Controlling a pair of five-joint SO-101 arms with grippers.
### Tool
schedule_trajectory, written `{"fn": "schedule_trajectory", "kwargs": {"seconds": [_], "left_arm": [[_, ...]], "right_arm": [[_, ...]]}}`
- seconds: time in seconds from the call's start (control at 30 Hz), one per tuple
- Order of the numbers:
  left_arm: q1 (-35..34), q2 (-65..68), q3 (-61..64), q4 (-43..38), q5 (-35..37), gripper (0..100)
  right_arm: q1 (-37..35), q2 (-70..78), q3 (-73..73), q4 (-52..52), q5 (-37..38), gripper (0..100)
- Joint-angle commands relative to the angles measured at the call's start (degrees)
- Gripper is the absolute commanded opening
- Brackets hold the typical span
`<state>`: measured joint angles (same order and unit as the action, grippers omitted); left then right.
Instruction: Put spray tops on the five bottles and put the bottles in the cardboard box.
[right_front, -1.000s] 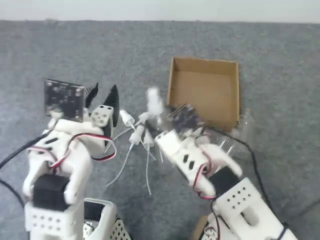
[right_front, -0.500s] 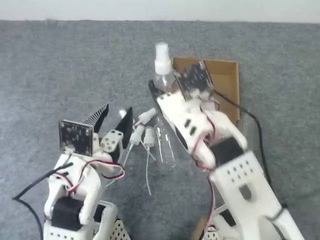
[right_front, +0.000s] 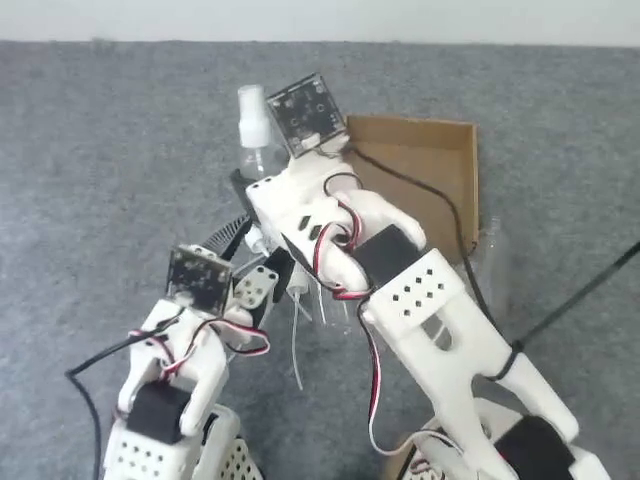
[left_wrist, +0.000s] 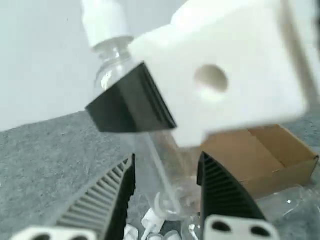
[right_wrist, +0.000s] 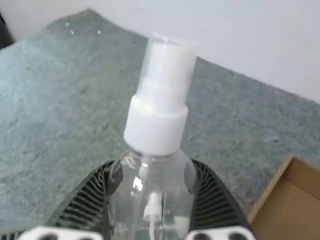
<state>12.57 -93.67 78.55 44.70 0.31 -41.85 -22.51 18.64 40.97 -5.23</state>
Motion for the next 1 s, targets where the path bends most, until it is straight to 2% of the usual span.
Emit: {"fn": "schedule_trajectory", "kwargs": {"seconds": [0.0, 0.33, 0.4, 0.57, 0.77, 0.97], "left_arm": [[0.18, 4.92, -0.40, -3.69, -0.79, 18], [0.18, 7.30, -0.48, -4.84, -0.79, 18], [0.18, 7.30, -0.48, -4.66, -0.79, 18], [-1.32, 7.30, -0.40, -4.48, -0.35, 17], [-4.57, 7.30, -0.13, -4.75, 2.29, 0], [-4.40, 7.30, -0.04, -4.84, 2.02, 1]], "right_arm": [[-0.31, -5.58, -3.87, 2.95, -0.79, 0.6], [6.73, -10.42, -3.78, 10.07, -0.70, 0.6], [9.10, -10.24, -3.78, 9.45, 1.58, 0.6], [14.90, -4.53, -3.78, 1.01, 6.51, 0.6], [19.56, 8.75, -3.87, -13.32, 6.51, 0.6], [23.78, 19.91, -4.31, -24.04, 6.51, 0.6]]}}
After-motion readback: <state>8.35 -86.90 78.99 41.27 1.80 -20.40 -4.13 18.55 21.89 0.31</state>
